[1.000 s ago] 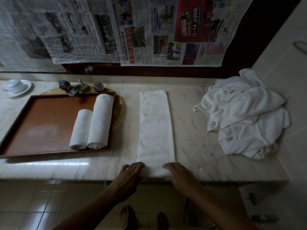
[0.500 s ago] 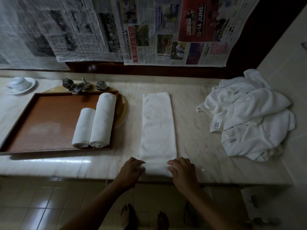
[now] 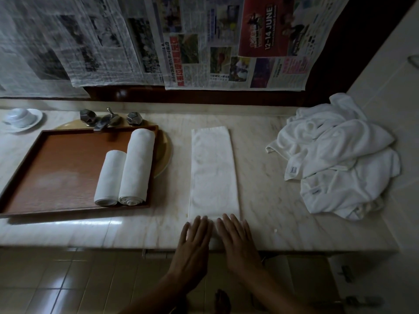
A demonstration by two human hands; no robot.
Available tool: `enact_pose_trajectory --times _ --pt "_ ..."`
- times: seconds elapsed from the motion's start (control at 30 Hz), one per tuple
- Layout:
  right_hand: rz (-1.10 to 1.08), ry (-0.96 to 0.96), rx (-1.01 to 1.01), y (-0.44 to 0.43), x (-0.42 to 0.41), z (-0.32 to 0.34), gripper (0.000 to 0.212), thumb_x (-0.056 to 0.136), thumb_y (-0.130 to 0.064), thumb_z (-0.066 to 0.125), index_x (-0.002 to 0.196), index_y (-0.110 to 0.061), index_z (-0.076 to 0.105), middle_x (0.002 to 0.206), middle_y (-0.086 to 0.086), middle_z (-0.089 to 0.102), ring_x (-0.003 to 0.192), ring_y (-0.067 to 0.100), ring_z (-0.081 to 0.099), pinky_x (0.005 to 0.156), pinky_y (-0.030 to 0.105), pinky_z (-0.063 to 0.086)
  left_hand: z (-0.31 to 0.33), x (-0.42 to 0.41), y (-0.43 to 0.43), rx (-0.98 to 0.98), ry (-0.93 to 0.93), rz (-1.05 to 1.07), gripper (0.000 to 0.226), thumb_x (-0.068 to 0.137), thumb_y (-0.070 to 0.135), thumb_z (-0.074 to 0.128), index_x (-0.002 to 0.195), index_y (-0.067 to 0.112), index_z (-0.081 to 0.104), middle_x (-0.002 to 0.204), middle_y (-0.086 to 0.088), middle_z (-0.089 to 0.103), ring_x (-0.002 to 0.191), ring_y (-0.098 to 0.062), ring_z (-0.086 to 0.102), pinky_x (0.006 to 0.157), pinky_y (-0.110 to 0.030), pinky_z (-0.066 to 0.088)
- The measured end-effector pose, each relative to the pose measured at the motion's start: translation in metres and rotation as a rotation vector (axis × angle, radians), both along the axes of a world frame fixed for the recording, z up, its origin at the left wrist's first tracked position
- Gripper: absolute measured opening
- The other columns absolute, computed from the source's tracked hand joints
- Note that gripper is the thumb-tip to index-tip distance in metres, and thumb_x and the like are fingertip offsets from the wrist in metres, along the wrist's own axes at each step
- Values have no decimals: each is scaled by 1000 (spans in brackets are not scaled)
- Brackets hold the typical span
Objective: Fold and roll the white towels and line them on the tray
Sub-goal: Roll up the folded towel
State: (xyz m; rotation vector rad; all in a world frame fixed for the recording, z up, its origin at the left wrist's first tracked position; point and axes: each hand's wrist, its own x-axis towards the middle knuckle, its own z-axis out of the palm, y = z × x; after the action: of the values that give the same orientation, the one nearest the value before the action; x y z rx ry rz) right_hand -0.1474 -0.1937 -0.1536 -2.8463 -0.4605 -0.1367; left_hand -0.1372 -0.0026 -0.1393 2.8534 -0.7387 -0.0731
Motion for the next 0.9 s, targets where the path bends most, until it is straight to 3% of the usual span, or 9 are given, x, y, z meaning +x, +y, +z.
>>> enact_pose_trajectory --times 0.07,0.17,0.27,0.43,0.53,0.6,0.7,0.8,0.9 --pt "13 58 -30 -3 11 1 63 90 -18 42 153 -10 45 159 13 41 148 35 36 119 54 20 -3 7 0 64 -9 -3 96 73 9 66 160 7 24 167 -17 23 156 -33 17 121 -52 13" --pt "36 129 -95 -6 30 3 66 91 -29 45 154 -10 42 156 13 45 144 34 43 119 53 24 -4 24 3 105 -7 -9 97 76 11 67 161 7 20 167 -16 22 155 -33 17 125 -52 16" --pt "71 154 -136 -10 40 7 67 89 -26 44 153 -10 41 151 11 50 136 32 50 115 52 40 -1 41 9 112 22 -20 101 72 11 74 158 7 22 161 -17 37 149 -33 34 121 -51 30" --pt "82 222 -56 -21 41 9 74 85 -18 72 153 -16 41 150 13 47 130 33 53 105 46 51 6 48 23 93 106 -122 102 60 14 90 149 6 40 145 -16 56 132 -32 57 106 -49 50" --pt "116 297 -24 -18 35 25 65 97 -25 63 156 -21 35 151 5 42 131 26 47 104 42 48 6 43 30 40 118 -170 78 82 23 78 149 10 41 149 -12 52 134 -28 54 112 -47 46" --pt "84 399 56 -19 32 38 61 99 -33 61 154 -25 35 149 -2 42 130 19 47 105 37 46 6 36 38 10 159 -159 59 96 35 55 150 16 39 153 -5 45 139 -21 46 118 -43 38" --pt "22 525 220 -27 24 50 56 94 -44 66 144 -31 44 143 -10 47 126 11 49 104 30 43 8 28 53 -78 205 -150 56 96 48 29 144 22 43 145 5 46 130 -11 47 110 -34 40" --pt "-21 590 327 -34 21 50 48 93 -47 67 137 -33 53 137 -13 50 124 5 47 103 25 41 13 26 61 -184 262 -100 60 90 52 31 141 24 47 137 12 46 117 -3 45 96 -18 33" --pt "-68 610 366 -33 26 47 40 97 -43 63 134 -31 59 133 -12 52 123 8 48 104 26 41 12 30 60 -289 339 14 57 89 57 39 138 30 50 131 14 47 109 -1 43 89 -20 37"
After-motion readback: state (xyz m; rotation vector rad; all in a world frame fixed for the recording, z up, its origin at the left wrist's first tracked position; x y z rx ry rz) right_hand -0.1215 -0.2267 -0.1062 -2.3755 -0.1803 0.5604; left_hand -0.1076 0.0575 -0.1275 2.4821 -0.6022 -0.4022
